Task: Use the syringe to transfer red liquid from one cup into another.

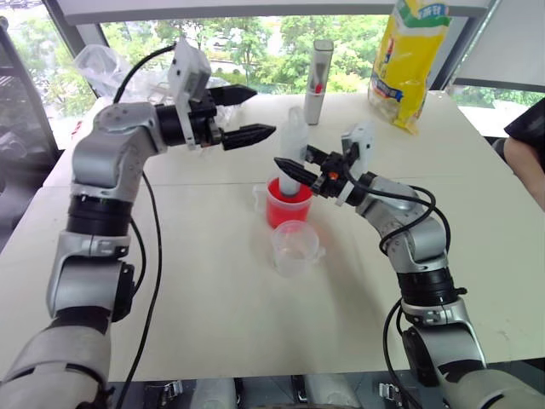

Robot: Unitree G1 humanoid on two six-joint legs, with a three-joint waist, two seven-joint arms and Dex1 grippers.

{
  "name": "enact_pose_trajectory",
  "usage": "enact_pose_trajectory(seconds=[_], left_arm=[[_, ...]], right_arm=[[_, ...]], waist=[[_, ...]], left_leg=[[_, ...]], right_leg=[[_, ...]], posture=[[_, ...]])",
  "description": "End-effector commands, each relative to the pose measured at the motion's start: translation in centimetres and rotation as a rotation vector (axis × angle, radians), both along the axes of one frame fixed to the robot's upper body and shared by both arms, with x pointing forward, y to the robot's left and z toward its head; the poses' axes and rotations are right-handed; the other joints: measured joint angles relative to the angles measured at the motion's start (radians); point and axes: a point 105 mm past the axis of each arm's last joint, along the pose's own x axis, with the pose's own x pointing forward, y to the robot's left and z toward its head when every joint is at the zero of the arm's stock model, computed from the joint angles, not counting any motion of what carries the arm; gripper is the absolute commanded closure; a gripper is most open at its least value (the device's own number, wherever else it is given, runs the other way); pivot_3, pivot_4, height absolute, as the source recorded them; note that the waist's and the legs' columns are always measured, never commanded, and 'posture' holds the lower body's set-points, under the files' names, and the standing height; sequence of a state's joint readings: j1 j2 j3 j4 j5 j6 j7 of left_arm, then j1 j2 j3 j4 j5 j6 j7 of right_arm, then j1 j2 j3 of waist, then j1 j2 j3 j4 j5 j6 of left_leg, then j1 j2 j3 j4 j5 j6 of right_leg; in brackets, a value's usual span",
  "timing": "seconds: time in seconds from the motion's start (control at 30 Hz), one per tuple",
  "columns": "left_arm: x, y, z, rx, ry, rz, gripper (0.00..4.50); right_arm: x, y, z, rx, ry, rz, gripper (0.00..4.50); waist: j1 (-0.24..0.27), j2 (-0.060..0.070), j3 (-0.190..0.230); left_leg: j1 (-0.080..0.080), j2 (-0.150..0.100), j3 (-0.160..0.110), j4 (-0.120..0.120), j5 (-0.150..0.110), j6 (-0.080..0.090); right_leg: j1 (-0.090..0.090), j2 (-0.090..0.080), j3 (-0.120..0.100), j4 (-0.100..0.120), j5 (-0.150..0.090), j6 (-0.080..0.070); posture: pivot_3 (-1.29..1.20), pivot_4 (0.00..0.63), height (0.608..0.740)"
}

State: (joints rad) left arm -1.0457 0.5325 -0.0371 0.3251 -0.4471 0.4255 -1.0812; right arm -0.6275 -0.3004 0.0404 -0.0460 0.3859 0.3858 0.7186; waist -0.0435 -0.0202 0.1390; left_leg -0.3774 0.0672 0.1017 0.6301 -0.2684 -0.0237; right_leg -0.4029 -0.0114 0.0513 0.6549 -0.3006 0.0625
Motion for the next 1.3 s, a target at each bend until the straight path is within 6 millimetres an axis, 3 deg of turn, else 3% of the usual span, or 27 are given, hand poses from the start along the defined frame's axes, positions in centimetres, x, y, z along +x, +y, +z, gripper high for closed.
enact_pose_trajectory(seconds=[0.03,0.37,0.47,0.7,0.73,0.97,1.3], left_arm=[[-0.1,-0.9,1.3,0.002,-0.059,-0.038,0.00],[0.2,-2.3,1.5,-0.004,-0.056,-0.083,0.00],[0.4,-3.0,1.4,0.011,-0.077,-0.074,0.80],[0.0,-4.7,1.0,0.006,-0.069,-0.120,4.28],[-0.1,-4.9,0.9,0.004,-0.063,-0.128,4.44],[-1.2,-5.1,0.6,0.003,-0.012,-0.193,4.44],[-1.5,-4.4,3.9,-0.092,-0.019,-0.192,4.44]], right_arm=[[-0.9,0.4,1.6,0.006,-0.076,0.024,3.01],[-1.0,0.5,1.4,-0.013,-0.079,0.028,3.01],[-1.0,0.6,1.4,-0.018,-0.079,0.031,3.01],[-1.1,0.7,1.3,-0.025,-0.080,0.034,3.01],[-1.1,0.7,1.3,-0.026,-0.080,0.034,3.01],[-1.1,0.7,1.2,-0.026,-0.074,0.033,3.01],[-1.5,1.0,0.8,-0.007,-0.040,0.053,3.01]], waist=[[0.000,0.000,0.000],[0.000,0.000,0.000],[0.001,0.000,0.000],[0.001,0.000,0.000],[-0.001,0.000,0.000],[-0.001,0.000,0.000],[0.000,0.000,0.000]], left_leg=[[0.000,0.000,0.000,0.000,0.000,0.000],[0.000,0.000,0.000,0.000,0.000,0.000],[0.000,0.000,0.000,0.000,0.000,0.000],[-0.001,0.000,0.000,0.000,0.000,0.000],[-0.001,0.000,0.000,0.000,0.000,0.000],[0.000,0.000,0.000,0.000,0.000,0.000],[0.000,0.000,0.000,0.000,0.000,0.000]], right_leg=[[0.000,0.000,0.000,0.000,0.000,0.000],[0.000,0.000,0.000,0.000,0.000,0.000],[0.000,0.000,0.000,0.000,0.000,0.000],[0.000,0.000,0.000,0.000,0.000,0.000],[0.000,0.000,0.000,0.000,0.000,0.000],[0.000,0.001,0.001,0.001,0.000,0.000],[0.000,0.000,0.000,0.001,0.000,0.000]], posture=[[0.00,0.150,0.740],[0.00,0.150,0.740],[0.00,0.150,0.740],[0.00,0.150,0.740],[0.00,0.150,0.740],[0.00,0.150,0.740],[0.00,0.150,0.740]])
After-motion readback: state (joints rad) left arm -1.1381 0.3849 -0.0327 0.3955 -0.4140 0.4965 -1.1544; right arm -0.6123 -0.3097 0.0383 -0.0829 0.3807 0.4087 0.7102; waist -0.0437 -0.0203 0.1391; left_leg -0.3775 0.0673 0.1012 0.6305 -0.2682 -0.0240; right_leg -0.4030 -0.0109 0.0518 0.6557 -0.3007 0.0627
